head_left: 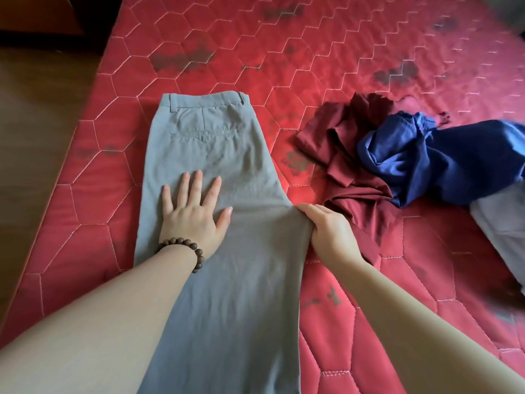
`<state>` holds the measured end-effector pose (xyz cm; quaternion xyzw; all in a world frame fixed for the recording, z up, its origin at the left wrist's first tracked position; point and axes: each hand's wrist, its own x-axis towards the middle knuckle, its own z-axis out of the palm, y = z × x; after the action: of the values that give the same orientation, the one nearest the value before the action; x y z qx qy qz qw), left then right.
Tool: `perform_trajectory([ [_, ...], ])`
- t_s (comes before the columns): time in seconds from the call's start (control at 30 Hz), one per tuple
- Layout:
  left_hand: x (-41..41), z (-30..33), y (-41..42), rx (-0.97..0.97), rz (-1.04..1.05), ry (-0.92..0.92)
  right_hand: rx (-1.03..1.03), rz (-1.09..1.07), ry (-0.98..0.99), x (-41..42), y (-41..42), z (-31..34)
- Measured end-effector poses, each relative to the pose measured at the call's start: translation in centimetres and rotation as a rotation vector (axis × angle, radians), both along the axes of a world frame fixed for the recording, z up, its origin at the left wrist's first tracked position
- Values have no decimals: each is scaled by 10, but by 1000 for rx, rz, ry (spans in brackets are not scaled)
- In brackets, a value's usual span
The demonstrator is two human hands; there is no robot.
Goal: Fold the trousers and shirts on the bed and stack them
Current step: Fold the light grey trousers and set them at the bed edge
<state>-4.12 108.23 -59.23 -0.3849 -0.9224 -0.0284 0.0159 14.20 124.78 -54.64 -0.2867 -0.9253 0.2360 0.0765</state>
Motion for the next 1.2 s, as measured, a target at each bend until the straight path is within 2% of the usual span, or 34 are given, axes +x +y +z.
perform_trajectory([
  [0.07,1,0,1,-6,2,2,56,7,-131,-2,3,3],
  [0.1,1,0,1,-8,6,1,118,-57,-169,-5,4,7],
  [0.17,0,-1,1,-17,13,-9,227,-179,-42,-17,-7,15],
  [0.23,0,-2,1,-19,11,-6,176,-16,98,-36,-37,13],
  [0.3,0,-2,0,-6,5,1,145,207,-65,-46,-65,-5],
  [0.33,0,-1,0,1,3,6,170,222,-154,-45,-70,-16],
  [0.5,1,-1,-1,-29,22,2,286,-53,-283,-14,-66,-41],
  [0.67,18,13,3,-180,29,-19,292,-62,-384,-28,-80,-28],
  [0.77,56,16,-28,-141,-80,-127,161,68,-243,-24,-119,-21],
  [0.83,85,16,-66,-130,-75,-172,68,72,-195,-11,-150,-22],
  [1.0,144,14,-140,-116,-46,-189,77,-45,-226,44,-211,-26],
  [1.2,205,20,-203,-111,-64,-237,73,-40,-315,117,-278,-21],
])
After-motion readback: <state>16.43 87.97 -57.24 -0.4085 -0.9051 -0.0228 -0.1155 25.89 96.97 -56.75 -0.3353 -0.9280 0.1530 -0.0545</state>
